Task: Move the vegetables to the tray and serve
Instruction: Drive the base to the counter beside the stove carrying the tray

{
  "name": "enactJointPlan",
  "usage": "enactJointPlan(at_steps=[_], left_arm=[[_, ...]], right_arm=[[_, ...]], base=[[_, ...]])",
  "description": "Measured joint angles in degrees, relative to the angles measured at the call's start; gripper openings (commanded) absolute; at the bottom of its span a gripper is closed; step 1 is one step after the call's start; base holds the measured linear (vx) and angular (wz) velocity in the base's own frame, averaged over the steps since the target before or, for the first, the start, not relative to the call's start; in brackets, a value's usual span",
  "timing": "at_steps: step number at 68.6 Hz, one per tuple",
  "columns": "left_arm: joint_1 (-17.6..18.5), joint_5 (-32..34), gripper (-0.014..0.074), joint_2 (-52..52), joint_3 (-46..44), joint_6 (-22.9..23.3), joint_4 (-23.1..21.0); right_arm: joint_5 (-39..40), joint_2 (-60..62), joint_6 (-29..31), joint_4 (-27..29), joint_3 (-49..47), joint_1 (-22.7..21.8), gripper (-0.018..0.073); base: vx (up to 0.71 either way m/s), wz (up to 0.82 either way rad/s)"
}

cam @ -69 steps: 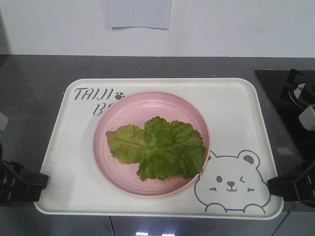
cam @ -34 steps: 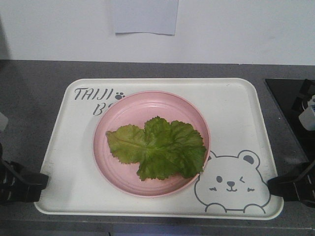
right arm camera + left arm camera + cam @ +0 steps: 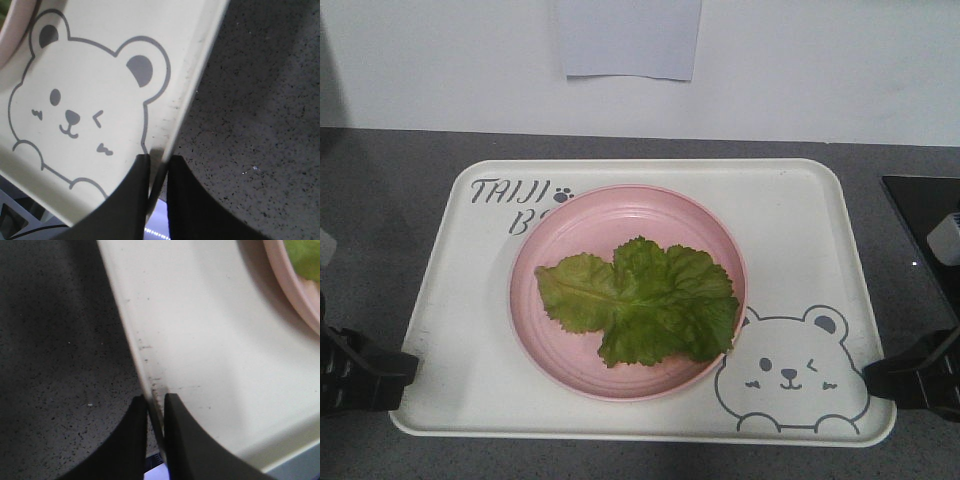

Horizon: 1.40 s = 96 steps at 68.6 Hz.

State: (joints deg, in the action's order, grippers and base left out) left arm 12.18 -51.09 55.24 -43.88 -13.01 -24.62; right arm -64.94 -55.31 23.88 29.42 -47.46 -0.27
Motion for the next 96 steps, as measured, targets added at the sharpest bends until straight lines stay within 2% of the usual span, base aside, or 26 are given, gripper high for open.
enactJointPlan(at_steps=[96], left_arm=[[0.0, 0.0, -0.0006, 0.0, 0.0, 0.0, 0.0]], right_arm=[[-0.05, 0.0, 0.0, 0.0, 0.0, 0.0, -0.0001]], base=[[0.02, 0.01]])
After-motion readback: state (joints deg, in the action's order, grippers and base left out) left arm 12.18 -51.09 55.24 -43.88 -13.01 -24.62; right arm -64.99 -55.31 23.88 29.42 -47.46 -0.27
